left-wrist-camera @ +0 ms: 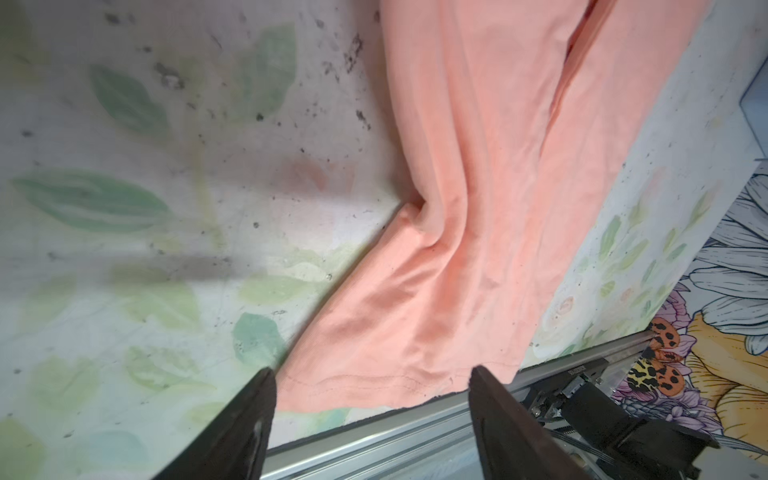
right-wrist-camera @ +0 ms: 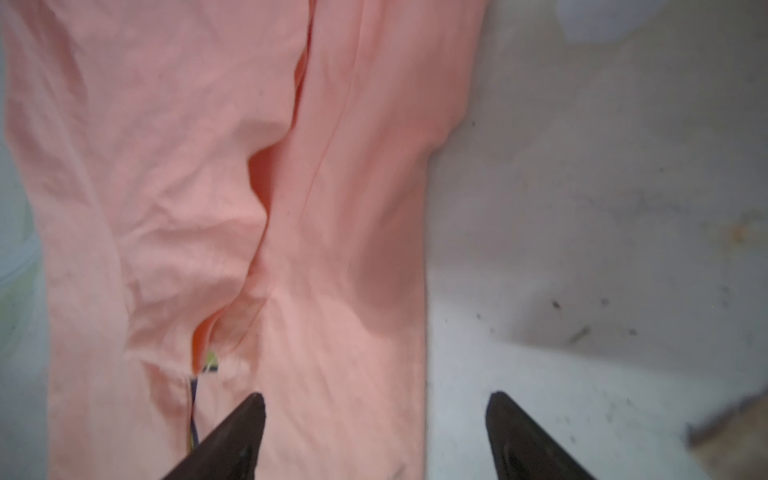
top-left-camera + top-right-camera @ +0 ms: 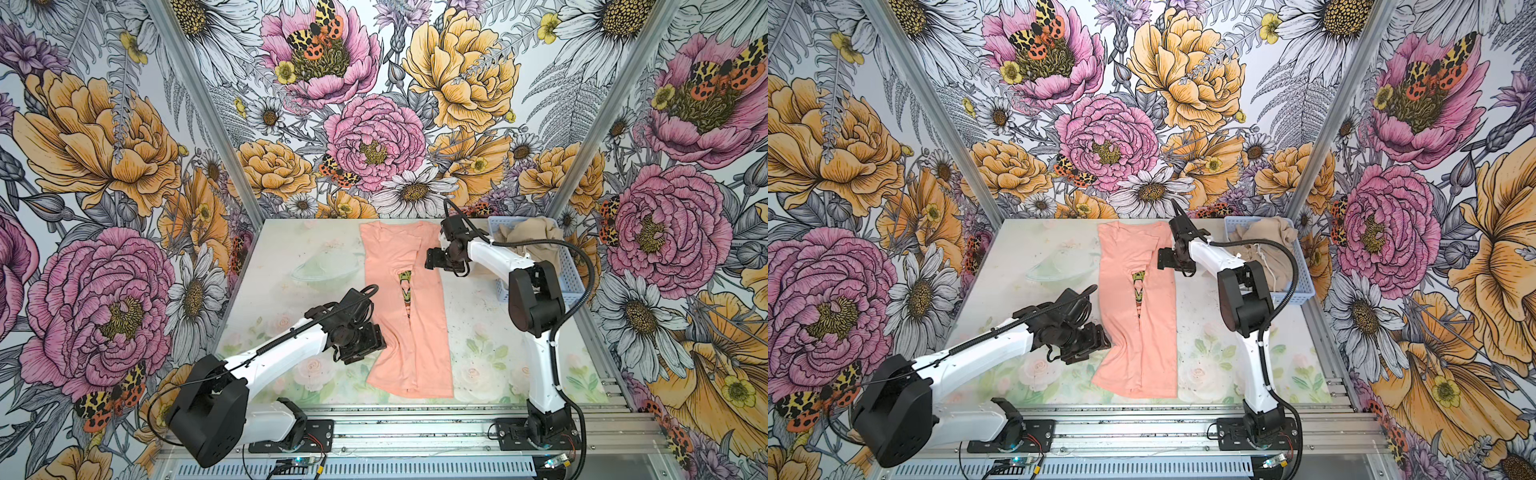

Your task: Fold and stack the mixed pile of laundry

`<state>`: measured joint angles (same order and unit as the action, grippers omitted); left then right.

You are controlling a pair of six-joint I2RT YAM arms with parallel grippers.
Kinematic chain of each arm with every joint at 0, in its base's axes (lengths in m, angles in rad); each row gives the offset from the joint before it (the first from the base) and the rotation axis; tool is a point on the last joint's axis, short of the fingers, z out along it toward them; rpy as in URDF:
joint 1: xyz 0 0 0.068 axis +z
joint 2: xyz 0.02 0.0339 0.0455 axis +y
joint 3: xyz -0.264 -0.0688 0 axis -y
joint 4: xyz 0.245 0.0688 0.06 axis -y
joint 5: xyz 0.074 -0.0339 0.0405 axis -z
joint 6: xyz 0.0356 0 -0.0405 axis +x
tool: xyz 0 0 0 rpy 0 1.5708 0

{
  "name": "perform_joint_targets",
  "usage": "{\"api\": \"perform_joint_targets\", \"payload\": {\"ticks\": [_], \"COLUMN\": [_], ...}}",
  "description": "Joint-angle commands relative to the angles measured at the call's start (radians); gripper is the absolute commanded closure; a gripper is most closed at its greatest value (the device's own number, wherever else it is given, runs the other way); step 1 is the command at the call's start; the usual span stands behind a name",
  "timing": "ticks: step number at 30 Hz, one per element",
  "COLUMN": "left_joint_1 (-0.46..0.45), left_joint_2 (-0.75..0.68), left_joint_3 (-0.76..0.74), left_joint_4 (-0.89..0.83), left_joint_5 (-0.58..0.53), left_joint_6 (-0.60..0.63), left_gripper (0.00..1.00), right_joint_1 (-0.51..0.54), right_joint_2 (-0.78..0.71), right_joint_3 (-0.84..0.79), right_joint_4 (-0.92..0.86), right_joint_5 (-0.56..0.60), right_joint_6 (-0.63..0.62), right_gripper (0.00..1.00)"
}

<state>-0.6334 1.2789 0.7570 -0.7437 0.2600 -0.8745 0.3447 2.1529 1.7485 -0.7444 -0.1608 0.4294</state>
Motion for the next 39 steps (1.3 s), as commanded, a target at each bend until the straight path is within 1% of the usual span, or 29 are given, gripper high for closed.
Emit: {"api": "perform_joint_targets", "payload": {"ticks": [1, 3, 5, 7, 11, 13, 17, 19, 22, 28, 32, 39], "left_joint_1": [-0.009, -0.019, -0.021, -0.024, -0.04, -0.054, -0.091, -0.109, -0.13, -0.149, -0.162, -0.184], "left_joint_2": [0.033, 0.047, 0.054, 0.049, 0.037, 0.036, 0.038, 0.048, 0.065, 0.052, 0.036, 0.036], "left_joint_3": [-0.043, -0.059, -0.08, -0.096, -0.126, -0.139, -0.156, -0.154, -0.16, -0.196, -0.209, -0.225], "left_joint_4": [-0.037, -0.016, 0.007, 0.022, 0.039, 0.059, 0.125, 0.137, 0.142, 0.145, 0.147, 0.169], "left_joint_5": [-0.063, -0.074, -0.074, -0.077, -0.077, -0.075, -0.052, -0.049, -0.047, -0.046, -0.049, -0.048], "left_joint_6": [0.067, 0.087, 0.102, 0.116, 0.14, 0.141, 0.126, 0.121, 0.119, 0.103, 0.086, 0.062], "left_gripper": [0.26, 0.27, 0.29, 0.32, 0.38, 0.41, 0.45, 0.46, 0.48, 0.52, 0.55, 0.58], "right_joint_1": [0.037, 0.06, 0.094, 0.143, 0.273, 0.332, 0.426, 0.479, 0.557, 0.666, 0.702, 0.705], "right_joint_2": [-0.178, -0.277, -0.397, -0.489, -0.692, -0.789, -0.918, -0.954, -0.988, -0.982, -0.997, -1.084], "right_joint_3": [-0.166, -0.305, -0.467, -0.599, -0.844, -0.949, -1.097, -1.136, -1.178, -1.21, -1.224, -1.276], "right_joint_4": [0.008, 0.042, 0.102, 0.143, 0.172, 0.178, 0.184, 0.19, 0.189, 0.188, 0.18, 0.15], "right_joint_5": [0.028, 0.005, -0.037, -0.052, -0.013, 0.007, 0.033, 0.036, 0.049, 0.076, 0.104, 0.132], "right_joint_6": [0.041, 0.087, 0.162, 0.227, 0.379, 0.458, 0.593, 0.647, 0.724, 0.816, 0.858, 0.896], "right_gripper": [0.15, 0.17, 0.25, 0.29, 0.37, 0.42, 0.52, 0.55, 0.56, 0.58, 0.6, 0.64]}}
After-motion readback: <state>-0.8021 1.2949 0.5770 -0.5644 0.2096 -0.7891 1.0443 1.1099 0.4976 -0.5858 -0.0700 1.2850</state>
